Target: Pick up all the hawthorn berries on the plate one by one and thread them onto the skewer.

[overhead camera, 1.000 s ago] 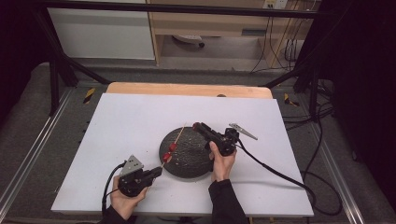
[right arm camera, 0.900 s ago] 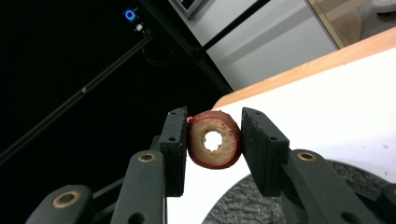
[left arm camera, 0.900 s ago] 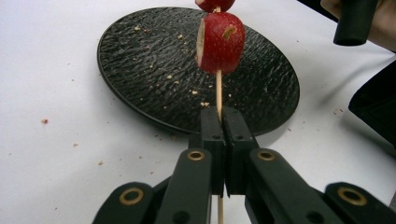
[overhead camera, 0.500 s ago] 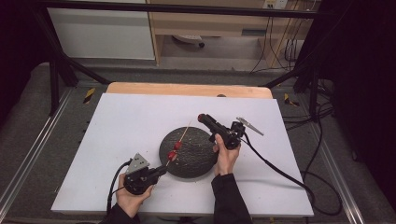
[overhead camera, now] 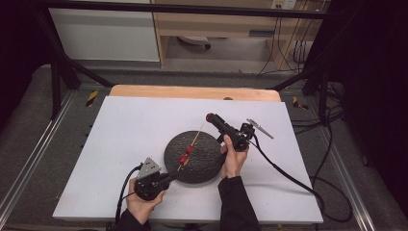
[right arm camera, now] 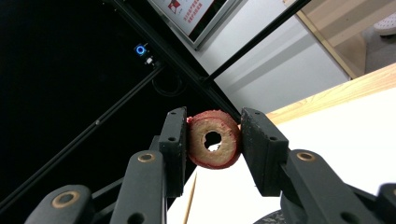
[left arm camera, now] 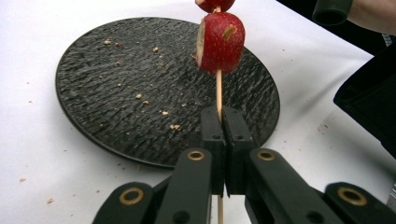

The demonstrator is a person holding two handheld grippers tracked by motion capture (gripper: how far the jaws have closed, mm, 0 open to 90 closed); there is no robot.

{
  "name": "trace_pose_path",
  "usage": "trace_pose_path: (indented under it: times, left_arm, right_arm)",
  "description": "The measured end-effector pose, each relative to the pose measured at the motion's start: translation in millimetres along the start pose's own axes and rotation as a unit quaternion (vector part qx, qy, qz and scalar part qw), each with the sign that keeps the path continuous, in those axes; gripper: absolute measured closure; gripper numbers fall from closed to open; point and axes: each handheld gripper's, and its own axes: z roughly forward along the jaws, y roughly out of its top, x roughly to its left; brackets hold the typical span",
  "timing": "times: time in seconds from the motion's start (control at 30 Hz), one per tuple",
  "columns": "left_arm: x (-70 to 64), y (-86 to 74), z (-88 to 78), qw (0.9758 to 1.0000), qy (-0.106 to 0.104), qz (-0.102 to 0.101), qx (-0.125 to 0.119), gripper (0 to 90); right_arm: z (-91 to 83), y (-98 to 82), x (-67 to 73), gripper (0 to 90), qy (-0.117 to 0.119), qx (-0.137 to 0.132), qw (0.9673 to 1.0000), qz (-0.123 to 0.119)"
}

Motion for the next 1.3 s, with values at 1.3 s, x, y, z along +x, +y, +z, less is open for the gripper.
trace_pose_path:
  times: [1.3]
  left_arm:
    - [-14.2,9.6,13.9,0.9997,-0.01,-0.017,-0.013,88.6]
  right_arm:
    - [-0.4,-1.7,1.2,62.9,0.014,-0.021,0.9995,0.015]
